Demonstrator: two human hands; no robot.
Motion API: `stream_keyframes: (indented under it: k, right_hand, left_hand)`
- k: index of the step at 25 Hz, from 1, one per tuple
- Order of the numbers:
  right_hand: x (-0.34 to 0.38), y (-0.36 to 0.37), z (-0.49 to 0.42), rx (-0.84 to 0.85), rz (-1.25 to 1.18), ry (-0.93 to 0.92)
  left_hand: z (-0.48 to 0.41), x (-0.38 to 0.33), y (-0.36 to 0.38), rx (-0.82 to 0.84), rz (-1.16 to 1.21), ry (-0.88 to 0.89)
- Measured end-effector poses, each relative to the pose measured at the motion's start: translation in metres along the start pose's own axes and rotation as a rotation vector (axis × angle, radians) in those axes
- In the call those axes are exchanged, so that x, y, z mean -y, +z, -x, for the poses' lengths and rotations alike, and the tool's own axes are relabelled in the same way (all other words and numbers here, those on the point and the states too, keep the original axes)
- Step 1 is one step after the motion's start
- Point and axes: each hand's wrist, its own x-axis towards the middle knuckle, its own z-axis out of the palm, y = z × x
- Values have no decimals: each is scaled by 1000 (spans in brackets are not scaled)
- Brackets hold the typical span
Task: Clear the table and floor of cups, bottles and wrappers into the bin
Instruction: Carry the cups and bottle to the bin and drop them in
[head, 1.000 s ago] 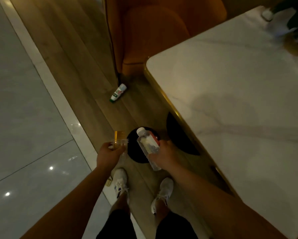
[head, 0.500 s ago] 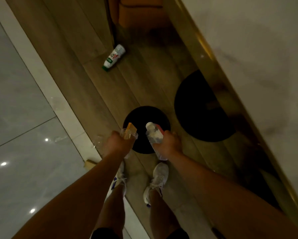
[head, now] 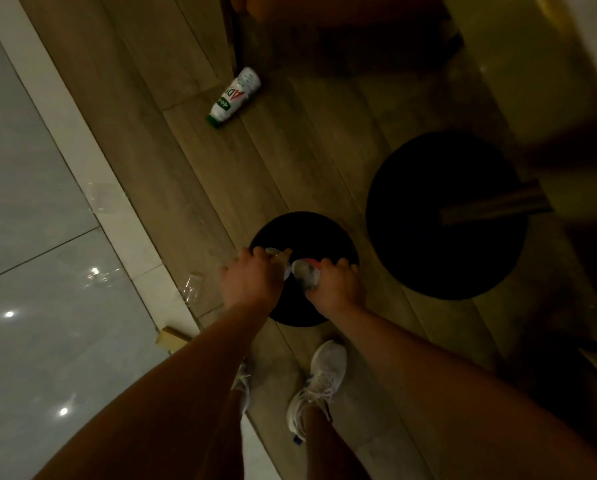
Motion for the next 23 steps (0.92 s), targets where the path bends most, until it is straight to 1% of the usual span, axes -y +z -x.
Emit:
stream_keyframes:
  k: [3, 10, 15, 20, 23]
  right_hand:
    - [-3, 10, -9, 5, 31, -28]
    - [-7, 22, -17, -20, 9, -51]
    - [-2, 24, -17, -9, -10, -66]
    - [-2, 17, -9, 16, -25, -70]
    - [-1, 8, 0, 35, -49, -71]
  left_hand:
    - [-6, 0, 16, -5, -97, 93]
    - [-20, 7, 38, -18, -269, 180]
    - [-23, 7, 44, 9, -284, 226]
    - [-19, 11, 34, -4, -270, 244]
    - [-11, 14, 23, 35, -266, 258]
